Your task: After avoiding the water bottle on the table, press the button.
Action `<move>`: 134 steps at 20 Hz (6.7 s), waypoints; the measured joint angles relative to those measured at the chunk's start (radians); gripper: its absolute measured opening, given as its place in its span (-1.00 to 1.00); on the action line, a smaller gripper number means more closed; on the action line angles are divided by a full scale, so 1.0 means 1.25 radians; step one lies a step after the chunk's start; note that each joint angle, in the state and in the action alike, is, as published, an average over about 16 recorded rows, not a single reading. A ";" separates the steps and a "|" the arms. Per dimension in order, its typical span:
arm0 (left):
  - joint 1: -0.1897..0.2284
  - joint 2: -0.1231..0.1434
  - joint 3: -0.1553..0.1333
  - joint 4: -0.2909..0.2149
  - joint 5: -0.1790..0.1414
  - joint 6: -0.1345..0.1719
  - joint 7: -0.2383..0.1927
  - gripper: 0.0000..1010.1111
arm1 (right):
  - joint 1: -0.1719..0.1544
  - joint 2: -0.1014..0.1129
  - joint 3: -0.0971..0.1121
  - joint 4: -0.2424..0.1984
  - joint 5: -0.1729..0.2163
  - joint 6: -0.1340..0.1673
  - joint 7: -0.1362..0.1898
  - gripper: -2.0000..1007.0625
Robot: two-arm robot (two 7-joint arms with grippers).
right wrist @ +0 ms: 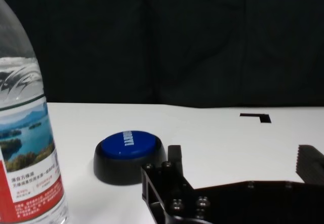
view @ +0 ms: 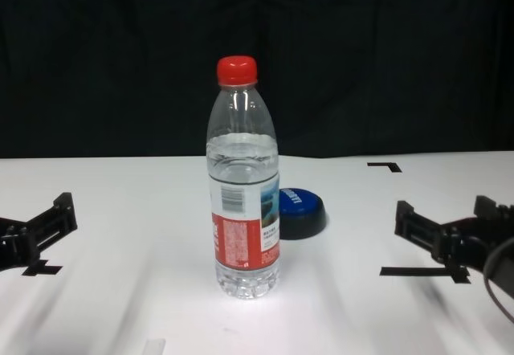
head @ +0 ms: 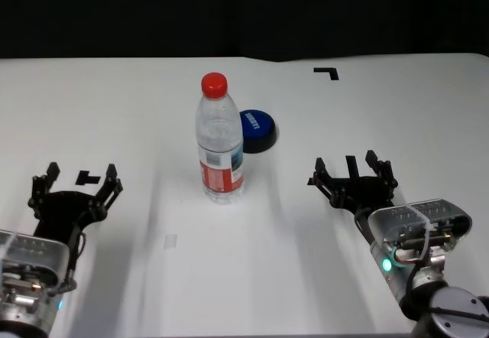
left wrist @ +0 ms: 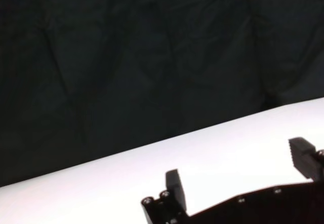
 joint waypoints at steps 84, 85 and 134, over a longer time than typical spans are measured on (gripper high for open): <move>0.000 0.000 0.000 0.000 0.000 0.000 0.000 0.99 | 0.490 -0.166 0.015 0.603 -0.166 -0.063 0.112 0.99; 0.000 0.000 0.000 0.000 0.000 0.000 0.000 0.99 | 0.493 -0.167 0.015 0.610 -0.167 -0.062 0.111 0.99; 0.000 0.000 0.000 0.000 0.000 0.000 0.000 0.99 | 0.458 -0.167 0.035 0.561 -0.160 -0.029 0.106 0.99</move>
